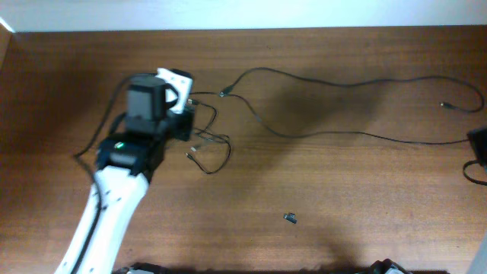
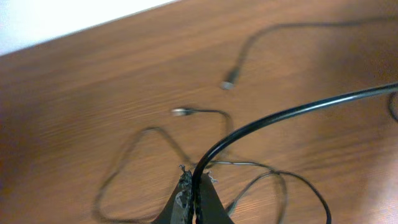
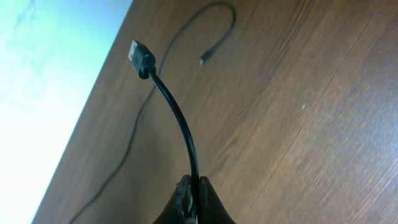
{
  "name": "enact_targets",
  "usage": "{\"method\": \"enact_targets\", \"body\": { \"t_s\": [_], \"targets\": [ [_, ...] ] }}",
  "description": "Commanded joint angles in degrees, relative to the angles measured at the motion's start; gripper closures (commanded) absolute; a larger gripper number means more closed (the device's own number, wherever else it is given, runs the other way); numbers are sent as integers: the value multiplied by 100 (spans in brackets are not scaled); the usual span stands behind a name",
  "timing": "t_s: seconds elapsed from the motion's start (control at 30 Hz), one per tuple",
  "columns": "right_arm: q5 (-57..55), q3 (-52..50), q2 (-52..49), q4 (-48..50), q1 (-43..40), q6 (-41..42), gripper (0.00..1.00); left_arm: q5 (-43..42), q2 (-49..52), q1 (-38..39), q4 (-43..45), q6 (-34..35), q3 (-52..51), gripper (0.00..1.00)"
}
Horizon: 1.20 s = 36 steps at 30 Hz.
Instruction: Untangle cables
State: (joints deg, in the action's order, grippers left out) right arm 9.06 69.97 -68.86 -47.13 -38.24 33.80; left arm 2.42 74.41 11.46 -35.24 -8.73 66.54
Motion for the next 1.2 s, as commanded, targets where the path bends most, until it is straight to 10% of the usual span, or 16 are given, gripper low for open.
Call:
{"method": "enact_targets", "body": {
  "t_s": [0.0,0.8,1.03,1.17],
  "targets": [
    [-76,107,-83,199,-420,-94,96,-120,597,603,350,-79,35,100],
    [-1189,107,-2981,3462,-1528,-212,96,-63,3016,2277,1799,-33,35,100],
    [-1410,107,-3364,3908,-1886,-212,96,3073,3027,2236,2015,-31,35,100],
    [-1429,107,-3368,3978,-2000,-212,96,3259,3027,2149,2570,-61,35,100]
  ]
}}
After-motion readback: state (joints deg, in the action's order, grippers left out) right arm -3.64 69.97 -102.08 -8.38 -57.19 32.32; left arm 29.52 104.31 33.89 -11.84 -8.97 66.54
